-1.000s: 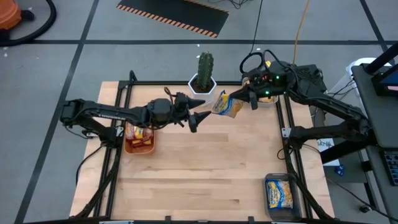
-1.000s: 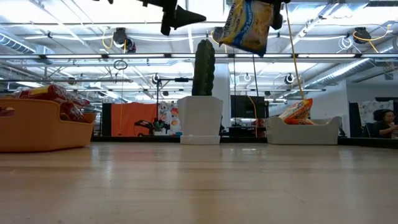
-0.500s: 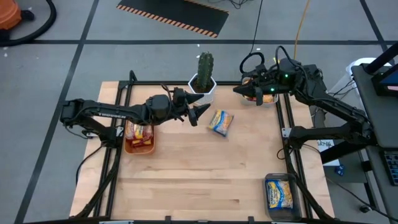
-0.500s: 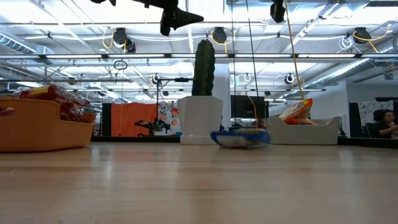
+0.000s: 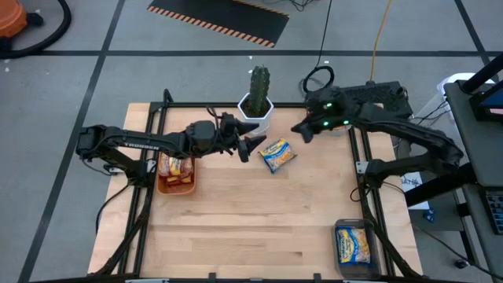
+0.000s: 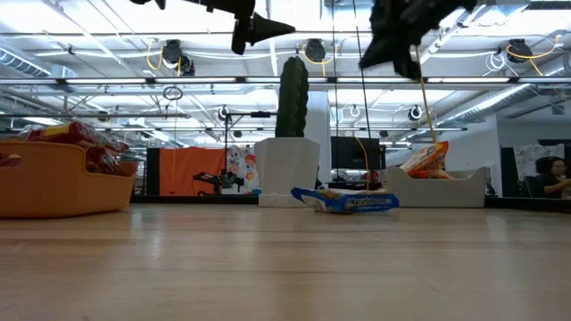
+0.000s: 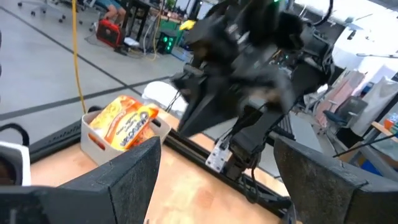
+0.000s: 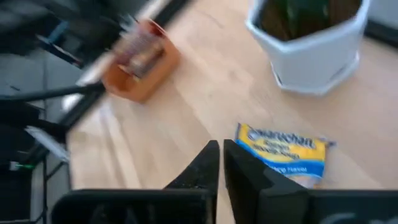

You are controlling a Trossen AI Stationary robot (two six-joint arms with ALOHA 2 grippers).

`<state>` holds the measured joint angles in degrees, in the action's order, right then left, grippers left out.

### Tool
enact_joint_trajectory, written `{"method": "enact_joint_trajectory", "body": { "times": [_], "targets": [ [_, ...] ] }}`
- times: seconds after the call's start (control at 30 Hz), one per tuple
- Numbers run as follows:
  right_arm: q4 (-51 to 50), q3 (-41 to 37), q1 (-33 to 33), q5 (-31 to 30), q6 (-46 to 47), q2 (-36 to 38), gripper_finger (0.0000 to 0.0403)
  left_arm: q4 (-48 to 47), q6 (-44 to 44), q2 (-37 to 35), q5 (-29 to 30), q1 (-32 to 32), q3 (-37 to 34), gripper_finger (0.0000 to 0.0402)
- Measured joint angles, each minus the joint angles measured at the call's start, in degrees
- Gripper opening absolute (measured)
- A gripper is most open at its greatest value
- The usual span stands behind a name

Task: Sort Maruchan noodles
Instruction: Put the blue noodle pack into the black bin

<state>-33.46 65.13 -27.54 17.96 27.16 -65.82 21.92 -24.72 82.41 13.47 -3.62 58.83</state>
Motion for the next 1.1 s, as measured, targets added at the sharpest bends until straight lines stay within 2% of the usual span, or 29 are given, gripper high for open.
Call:
{"method": "enact_joint_trajectory", "body": {
  "times": [0.23, 0.43, 0.7, 0.93, 1.1],
  "targets": [
    [7.63, -10.07, -0.25, 0.06, 0.81, -6.78, 0.0073, -1.86, -0.28, 0.00, -0.11, 0.38, 0.00, 0.0317],
    [13.63, -19.02, -0.23, 0.15, -0.23, -9.27, 0.0126, -5.71, -1.37, -0.02, -0.13, 0.37, 0.00, 0.0317],
    [22.52, -28.61, -0.14, -0.04, -12.79, -8.65, 0.0183, -6.86, -1.52, -0.02, -0.15, -0.04, 0.00, 0.0317],
    [31.18, -37.69, -0.14, -0.30, -17.85, -8.68, 0.0211, -7.45, -1.59, -0.02, -0.11, -0.76, 0.00, 0.0317],
    [43.99, -43.97, -0.10, -4.91, -20.68, -9.06, 0.0208, -7.71, -1.37, -0.02, -0.09, -1.12, 0.00, 0.0317]
  ]
}}
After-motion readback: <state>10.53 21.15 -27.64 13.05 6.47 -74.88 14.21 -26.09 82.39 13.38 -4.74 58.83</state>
